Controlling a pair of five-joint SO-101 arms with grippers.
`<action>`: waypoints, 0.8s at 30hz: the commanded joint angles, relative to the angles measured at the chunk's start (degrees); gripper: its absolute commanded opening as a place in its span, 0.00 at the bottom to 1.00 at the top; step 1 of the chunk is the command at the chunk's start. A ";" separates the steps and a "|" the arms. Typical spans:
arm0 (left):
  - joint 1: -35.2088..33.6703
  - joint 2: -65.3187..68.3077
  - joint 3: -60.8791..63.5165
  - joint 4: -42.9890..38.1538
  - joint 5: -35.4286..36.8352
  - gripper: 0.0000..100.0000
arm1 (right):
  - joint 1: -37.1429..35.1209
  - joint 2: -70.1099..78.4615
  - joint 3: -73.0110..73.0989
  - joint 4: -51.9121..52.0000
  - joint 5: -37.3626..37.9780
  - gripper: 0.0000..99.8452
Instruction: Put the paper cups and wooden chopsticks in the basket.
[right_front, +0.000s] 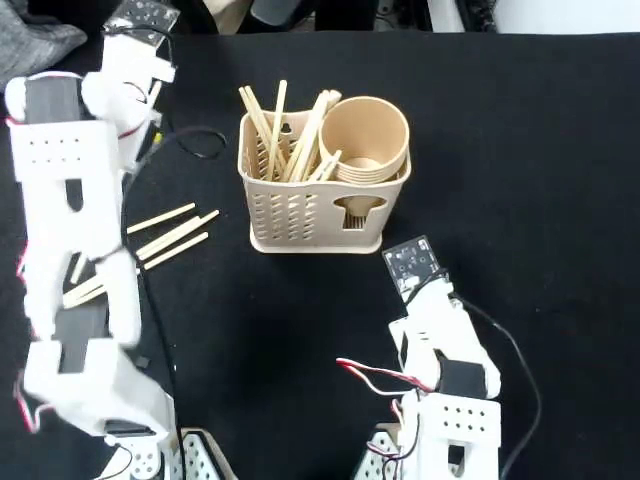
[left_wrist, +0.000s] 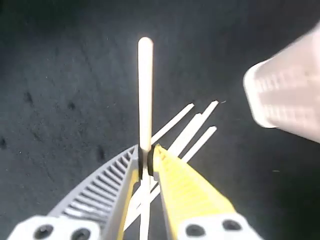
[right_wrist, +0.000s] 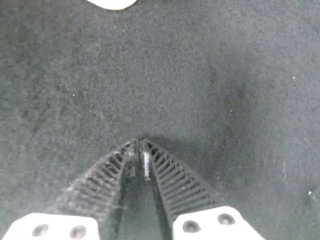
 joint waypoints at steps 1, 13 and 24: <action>4.70 -18.64 10.68 -7.03 8.70 0.03 | -0.62 -0.48 -0.04 0.09 -0.18 0.01; 14.11 -77.10 72.75 -64.09 16.53 0.03 | -0.62 -0.48 -0.04 0.09 -0.18 0.01; 21.05 -83.43 80.31 -88.70 27.60 0.03 | -0.62 -0.48 -0.04 0.09 -0.18 0.01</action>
